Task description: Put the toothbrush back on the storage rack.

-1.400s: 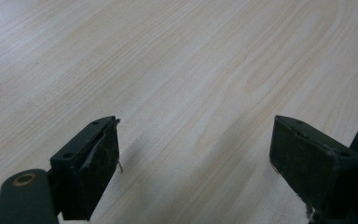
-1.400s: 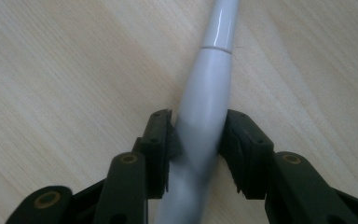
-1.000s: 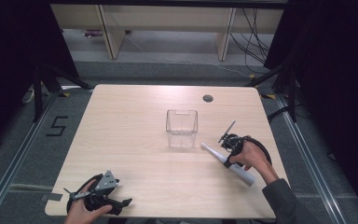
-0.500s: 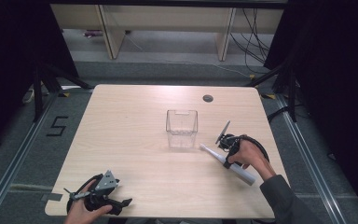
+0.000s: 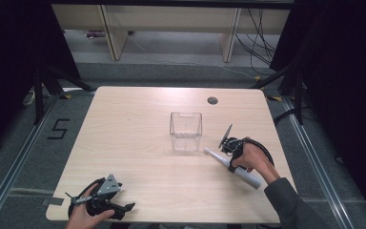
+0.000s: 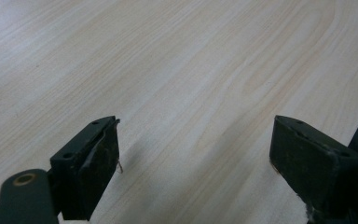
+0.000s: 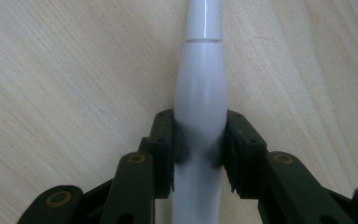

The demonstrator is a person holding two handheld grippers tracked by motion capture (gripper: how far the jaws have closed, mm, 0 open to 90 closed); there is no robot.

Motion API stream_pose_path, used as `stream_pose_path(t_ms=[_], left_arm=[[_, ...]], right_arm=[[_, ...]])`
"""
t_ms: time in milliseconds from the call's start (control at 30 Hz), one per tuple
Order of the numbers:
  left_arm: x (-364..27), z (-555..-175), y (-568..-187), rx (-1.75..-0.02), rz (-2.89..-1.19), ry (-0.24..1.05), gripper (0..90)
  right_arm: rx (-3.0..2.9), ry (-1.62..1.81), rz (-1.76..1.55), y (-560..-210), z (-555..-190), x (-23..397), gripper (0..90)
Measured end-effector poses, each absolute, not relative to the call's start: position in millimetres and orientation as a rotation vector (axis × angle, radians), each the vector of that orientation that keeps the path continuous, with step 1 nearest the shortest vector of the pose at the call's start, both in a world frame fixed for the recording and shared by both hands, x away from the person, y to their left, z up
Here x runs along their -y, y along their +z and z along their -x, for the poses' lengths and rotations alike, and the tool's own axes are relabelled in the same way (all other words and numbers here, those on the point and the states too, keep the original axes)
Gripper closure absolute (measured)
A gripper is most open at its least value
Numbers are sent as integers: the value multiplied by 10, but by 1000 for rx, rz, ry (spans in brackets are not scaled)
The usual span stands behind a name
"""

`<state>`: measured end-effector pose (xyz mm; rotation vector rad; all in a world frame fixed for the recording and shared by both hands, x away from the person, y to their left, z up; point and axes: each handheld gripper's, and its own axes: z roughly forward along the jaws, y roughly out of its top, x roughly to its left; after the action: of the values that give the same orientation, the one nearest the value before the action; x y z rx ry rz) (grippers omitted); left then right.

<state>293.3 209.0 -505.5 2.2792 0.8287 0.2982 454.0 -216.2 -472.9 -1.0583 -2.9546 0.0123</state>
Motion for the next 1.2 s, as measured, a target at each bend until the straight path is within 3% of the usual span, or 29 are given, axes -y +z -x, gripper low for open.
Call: stream_pose_path(t_ms=[633,1200], left_arm=[[-2091,-2930,-5056,-830,-2276,289,154],[-2090,-2932,-5059,-836,-2277,293,154]], right_arm=[[3034,-153,1033,-4548,-4477,2372,670],[3007,-757,1206,-3998,-4360,2689,670]])
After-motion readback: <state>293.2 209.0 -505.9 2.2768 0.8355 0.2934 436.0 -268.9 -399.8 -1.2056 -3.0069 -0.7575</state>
